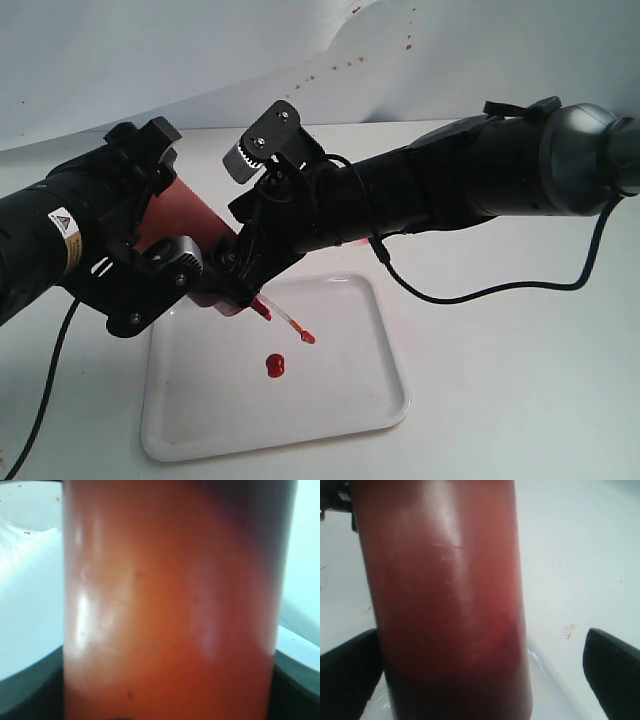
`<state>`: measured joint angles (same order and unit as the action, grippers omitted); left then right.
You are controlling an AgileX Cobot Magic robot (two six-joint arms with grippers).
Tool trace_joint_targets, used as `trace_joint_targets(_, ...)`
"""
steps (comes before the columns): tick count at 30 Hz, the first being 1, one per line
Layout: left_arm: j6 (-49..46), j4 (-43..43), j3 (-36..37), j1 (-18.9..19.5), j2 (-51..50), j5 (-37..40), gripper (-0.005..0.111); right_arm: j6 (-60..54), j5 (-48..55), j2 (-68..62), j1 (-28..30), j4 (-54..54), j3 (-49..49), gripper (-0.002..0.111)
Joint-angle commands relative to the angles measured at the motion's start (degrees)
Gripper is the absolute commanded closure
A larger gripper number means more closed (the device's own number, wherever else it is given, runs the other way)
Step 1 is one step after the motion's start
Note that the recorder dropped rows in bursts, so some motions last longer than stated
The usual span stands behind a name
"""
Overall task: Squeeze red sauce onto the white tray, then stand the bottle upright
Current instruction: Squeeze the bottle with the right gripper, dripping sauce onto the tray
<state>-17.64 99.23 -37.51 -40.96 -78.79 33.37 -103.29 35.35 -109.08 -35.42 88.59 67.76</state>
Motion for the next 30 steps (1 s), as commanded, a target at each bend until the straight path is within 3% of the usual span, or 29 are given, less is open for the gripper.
trace_joint_targets(1, 1.20, 0.72, -0.80, -0.32, 0.63, 1.86, 0.107, -0.33, 0.02, 0.24, -0.07, 0.95, 0.36, 0.012)
trace_joint_targets(5, 1.20, 0.72, -0.80, -0.32, 0.63, 2.49, 0.107, -3.01, -0.32, 0.24, -0.07, 3.35, 0.36, 0.023)
trace_joint_targets(8, 1.20, 0.72, -0.80, -0.32, 0.63, 2.62, 0.107, -4.23, -0.32, 0.24, -0.07, 4.86, 0.36, 0.038)
trace_joint_targets(13, 1.20, 0.72, -0.80, -0.32, 0.63, 2.62, 0.107, -4.38, -0.32, 0.24, -0.07, 4.24, 0.36, 0.090)
trace_joint_targets(14, 1.20, 0.72, -0.80, -0.32, 0.63, 2.62, 0.107, -4.38, -0.21, 0.24, -0.07, 4.22, 0.36, 0.107)
trace_joint_targets(26, 1.20, 0.72, -0.80, -0.32, 0.63, 2.62, 0.107, -4.41, -0.21, 0.24, -0.07, 4.12, 0.36, 0.107)
trace_joint_targets(30, 1.20, 0.72, -0.80, -0.32, 0.63, 2.62, 0.107, -4.41, -0.21, 0.24, -0.07, 4.12, 0.36, 0.084)
